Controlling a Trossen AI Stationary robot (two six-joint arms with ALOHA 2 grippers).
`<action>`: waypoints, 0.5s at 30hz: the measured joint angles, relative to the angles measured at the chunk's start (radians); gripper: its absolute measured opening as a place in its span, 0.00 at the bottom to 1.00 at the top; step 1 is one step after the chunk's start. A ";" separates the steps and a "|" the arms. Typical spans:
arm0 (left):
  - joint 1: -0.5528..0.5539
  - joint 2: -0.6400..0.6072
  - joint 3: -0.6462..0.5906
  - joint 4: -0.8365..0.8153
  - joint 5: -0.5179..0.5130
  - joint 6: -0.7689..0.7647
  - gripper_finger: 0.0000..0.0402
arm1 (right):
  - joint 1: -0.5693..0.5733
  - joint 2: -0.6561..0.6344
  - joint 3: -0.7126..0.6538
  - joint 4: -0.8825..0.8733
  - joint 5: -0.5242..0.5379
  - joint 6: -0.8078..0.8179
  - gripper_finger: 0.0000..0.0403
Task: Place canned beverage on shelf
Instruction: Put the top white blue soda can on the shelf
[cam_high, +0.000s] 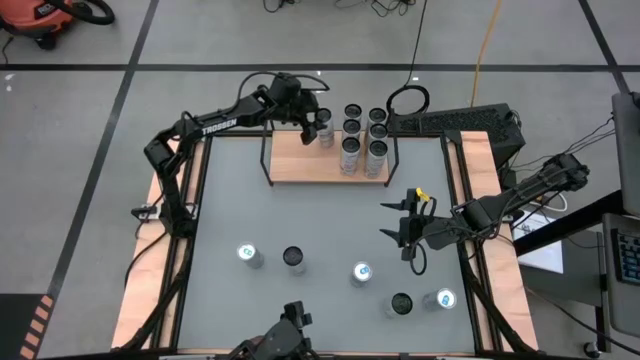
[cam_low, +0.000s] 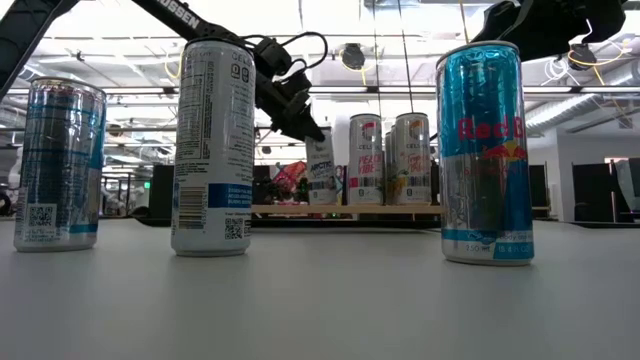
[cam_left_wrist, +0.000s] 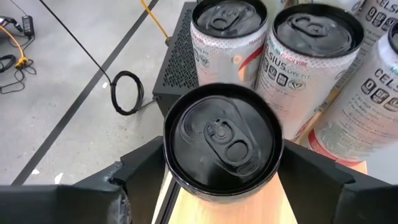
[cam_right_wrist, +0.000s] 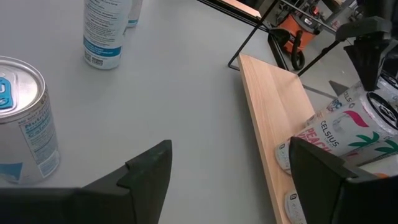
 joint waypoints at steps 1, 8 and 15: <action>0.000 0.000 0.000 0.005 0.000 -0.001 0.71 | 0.000 0.000 0.000 0.000 0.000 0.001 0.63; 0.000 0.000 0.000 0.021 0.001 -0.002 0.72 | 0.000 0.000 0.000 0.000 -0.001 0.004 0.63; 0.000 0.000 0.000 0.036 -0.009 -0.008 0.72 | 0.000 0.000 0.000 0.000 -0.002 0.003 0.63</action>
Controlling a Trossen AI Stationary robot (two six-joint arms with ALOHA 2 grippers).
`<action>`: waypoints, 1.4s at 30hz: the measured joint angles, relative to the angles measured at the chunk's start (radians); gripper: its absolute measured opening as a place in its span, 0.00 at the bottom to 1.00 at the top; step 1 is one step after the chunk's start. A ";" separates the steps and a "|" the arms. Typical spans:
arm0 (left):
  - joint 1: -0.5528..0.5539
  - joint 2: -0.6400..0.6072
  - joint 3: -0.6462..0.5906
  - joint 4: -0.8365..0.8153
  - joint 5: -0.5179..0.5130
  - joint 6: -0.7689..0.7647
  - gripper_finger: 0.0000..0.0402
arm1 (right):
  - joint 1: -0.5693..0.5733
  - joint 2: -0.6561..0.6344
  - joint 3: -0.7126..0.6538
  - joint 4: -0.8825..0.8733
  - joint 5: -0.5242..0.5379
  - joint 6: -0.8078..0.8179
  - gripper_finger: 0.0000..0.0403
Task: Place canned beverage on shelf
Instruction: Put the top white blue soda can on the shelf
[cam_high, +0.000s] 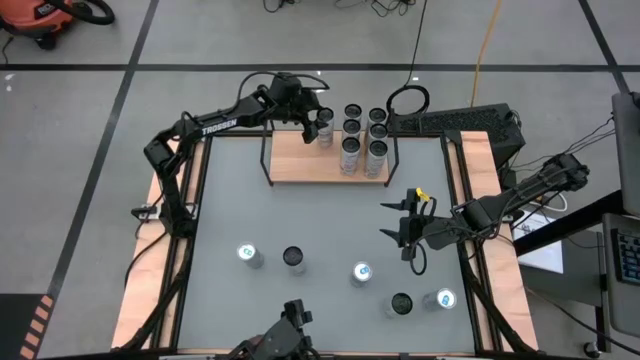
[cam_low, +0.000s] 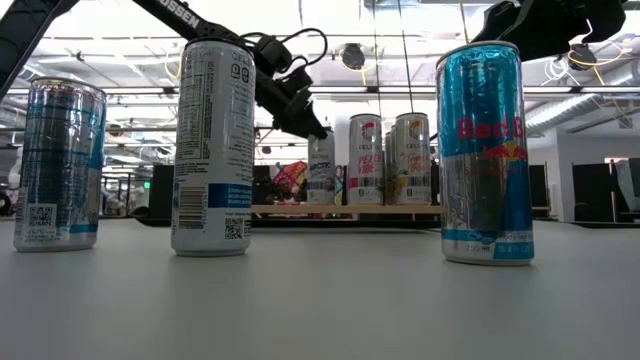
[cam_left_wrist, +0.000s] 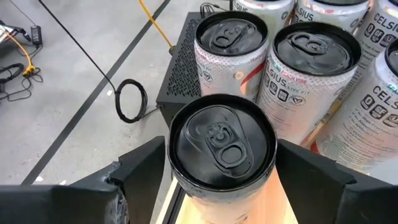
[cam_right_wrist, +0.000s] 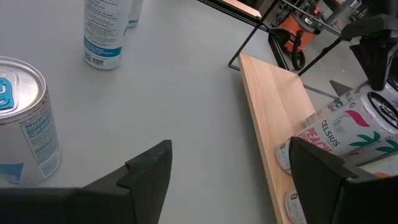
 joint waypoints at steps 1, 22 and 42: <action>0.000 0.000 0.000 0.006 0.000 0.000 0.72 | 0.000 0.000 0.000 0.000 0.000 0.000 0.63; -0.003 0.000 0.000 0.011 -0.035 0.007 0.72 | 0.000 0.000 0.000 0.000 -0.001 0.001 0.63; -0.005 -0.002 0.000 0.020 -0.046 0.006 0.72 | 0.000 0.000 0.000 0.000 -0.002 0.022 0.63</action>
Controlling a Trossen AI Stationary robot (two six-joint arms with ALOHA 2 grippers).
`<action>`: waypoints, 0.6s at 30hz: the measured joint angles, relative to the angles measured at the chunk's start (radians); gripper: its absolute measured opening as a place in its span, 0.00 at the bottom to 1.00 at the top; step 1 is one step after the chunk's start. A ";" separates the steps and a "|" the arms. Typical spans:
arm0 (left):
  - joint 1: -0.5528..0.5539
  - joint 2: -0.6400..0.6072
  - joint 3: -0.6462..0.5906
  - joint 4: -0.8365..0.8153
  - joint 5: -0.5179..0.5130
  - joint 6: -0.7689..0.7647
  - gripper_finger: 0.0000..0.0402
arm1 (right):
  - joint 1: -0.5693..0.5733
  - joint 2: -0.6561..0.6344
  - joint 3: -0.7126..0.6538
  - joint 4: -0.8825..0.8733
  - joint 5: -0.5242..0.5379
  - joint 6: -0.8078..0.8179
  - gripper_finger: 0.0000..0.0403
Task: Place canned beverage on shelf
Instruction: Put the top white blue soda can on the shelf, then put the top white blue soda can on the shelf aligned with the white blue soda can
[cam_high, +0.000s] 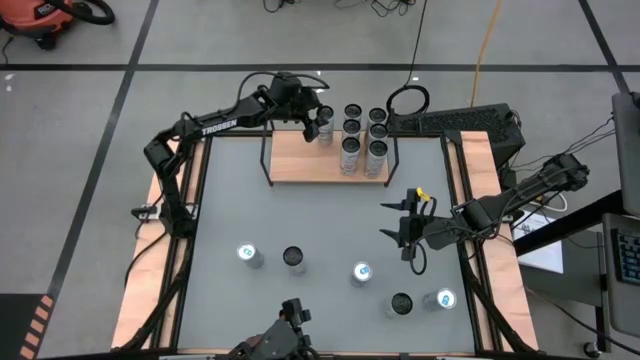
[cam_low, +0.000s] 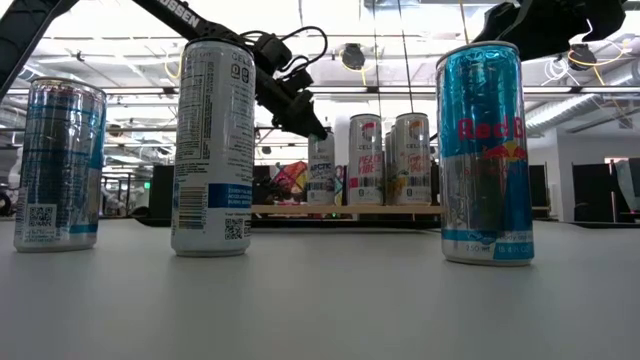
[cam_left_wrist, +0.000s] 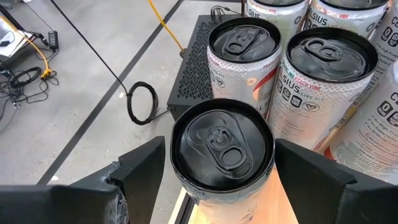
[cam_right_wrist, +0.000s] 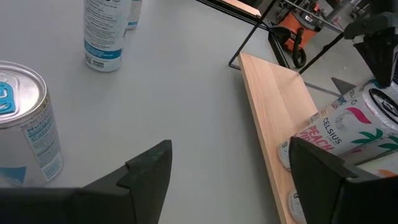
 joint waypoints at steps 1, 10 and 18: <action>0.000 0.000 0.000 0.000 0.000 0.000 0.72 | 0.000 0.000 0.000 0.000 0.000 0.005 0.63; -0.004 -0.043 -0.001 -0.029 -0.005 0.000 0.72 | 0.000 0.000 0.000 -0.001 -0.007 0.032 0.63; -0.026 -0.151 -0.001 -0.141 -0.013 -0.005 0.72 | 0.000 0.000 0.000 -0.001 -0.027 0.059 0.63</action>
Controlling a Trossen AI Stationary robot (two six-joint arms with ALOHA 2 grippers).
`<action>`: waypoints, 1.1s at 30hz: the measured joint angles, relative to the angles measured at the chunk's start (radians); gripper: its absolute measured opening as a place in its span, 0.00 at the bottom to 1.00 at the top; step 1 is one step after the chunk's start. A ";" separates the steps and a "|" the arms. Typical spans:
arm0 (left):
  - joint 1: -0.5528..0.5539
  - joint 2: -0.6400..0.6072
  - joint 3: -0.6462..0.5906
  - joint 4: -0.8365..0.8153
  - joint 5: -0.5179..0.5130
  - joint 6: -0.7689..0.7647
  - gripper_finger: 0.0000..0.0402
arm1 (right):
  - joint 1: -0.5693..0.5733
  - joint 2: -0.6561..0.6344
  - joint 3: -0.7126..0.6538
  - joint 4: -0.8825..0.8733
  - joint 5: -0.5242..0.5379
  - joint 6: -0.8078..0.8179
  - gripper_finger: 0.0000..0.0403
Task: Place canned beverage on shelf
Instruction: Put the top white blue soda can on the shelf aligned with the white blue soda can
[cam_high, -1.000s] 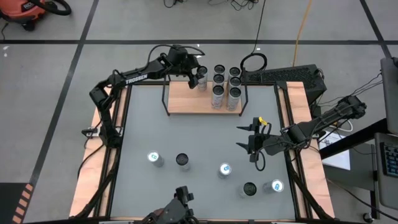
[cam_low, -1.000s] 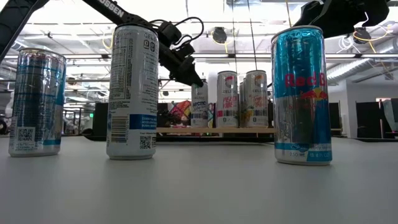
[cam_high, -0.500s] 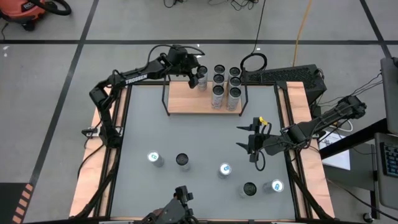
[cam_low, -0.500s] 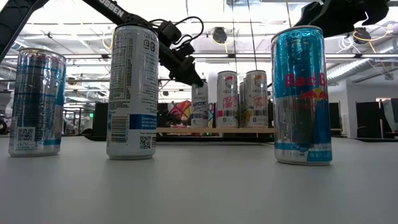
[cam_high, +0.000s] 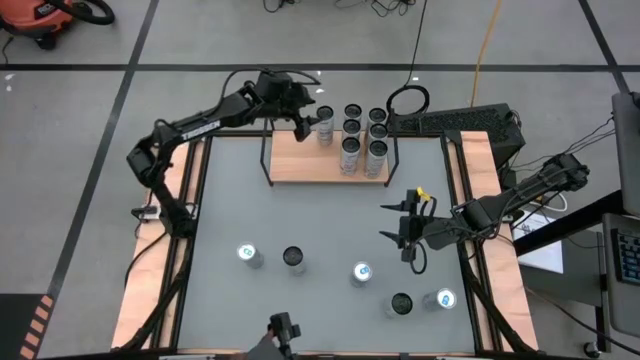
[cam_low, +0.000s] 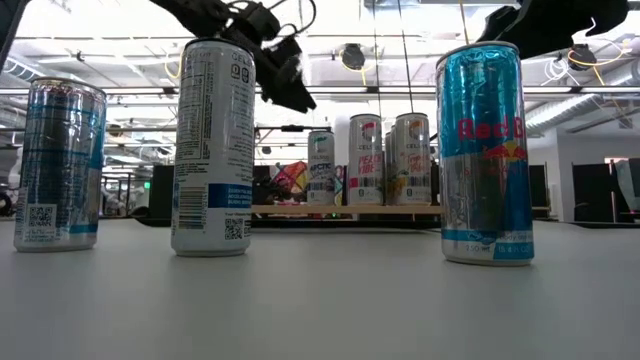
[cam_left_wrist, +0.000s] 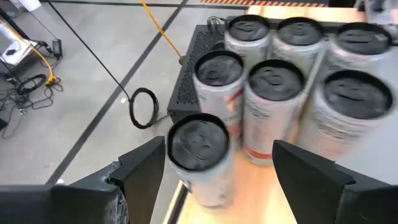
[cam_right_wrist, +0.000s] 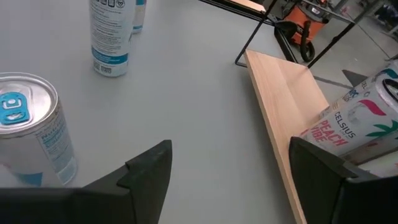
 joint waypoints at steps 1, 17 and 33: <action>-0.007 -0.014 0.001 -0.030 0.000 -0.003 0.72 | 0.001 0.000 0.000 -0.001 -0.001 0.008 0.63; -0.406 -0.112 0.001 -0.450 -0.073 -0.132 0.72 | -0.021 0.191 0.002 0.447 -0.137 0.256 0.63; -0.789 -0.247 -0.282 -0.191 -0.436 -0.394 0.72 | -0.029 0.503 0.262 0.498 -0.268 0.201 0.65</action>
